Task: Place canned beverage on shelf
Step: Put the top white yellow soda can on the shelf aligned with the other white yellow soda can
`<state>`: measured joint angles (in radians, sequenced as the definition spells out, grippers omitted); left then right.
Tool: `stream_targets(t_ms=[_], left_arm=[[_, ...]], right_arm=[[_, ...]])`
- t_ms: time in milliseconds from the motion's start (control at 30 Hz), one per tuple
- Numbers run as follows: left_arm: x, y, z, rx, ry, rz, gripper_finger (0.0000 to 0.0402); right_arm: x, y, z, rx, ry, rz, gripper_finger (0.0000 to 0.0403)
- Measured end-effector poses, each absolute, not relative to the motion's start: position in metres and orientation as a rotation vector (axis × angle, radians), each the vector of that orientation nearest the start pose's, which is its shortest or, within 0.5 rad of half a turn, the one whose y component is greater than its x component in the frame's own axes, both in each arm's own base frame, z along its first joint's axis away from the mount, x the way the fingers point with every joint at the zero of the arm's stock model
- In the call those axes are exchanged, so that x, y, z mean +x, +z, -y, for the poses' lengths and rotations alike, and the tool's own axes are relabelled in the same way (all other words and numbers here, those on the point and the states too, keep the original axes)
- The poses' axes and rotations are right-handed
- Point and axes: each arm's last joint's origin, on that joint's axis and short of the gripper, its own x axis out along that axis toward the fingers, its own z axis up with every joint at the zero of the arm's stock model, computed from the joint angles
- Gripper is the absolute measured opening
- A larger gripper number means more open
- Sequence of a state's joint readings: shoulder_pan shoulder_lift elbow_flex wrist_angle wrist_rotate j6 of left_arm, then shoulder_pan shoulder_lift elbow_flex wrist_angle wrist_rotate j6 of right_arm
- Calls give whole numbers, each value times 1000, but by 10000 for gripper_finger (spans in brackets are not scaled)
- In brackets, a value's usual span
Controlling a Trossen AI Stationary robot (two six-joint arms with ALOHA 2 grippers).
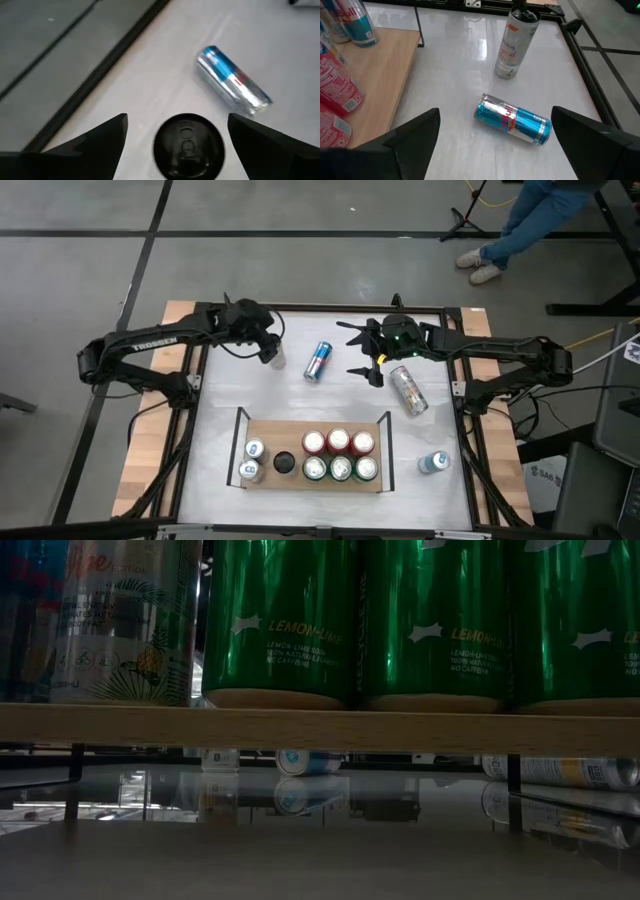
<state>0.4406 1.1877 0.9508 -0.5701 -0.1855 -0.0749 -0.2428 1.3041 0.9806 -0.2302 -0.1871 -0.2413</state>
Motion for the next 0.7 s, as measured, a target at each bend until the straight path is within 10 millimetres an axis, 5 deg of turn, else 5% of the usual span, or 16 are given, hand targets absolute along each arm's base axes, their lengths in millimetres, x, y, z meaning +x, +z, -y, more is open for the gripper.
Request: stream_targets(t_ms=[700], left_arm=[[215,264,-111,-258,579,-911,334]], right_arm=[[276,286,63,-116,12,-549,372]])
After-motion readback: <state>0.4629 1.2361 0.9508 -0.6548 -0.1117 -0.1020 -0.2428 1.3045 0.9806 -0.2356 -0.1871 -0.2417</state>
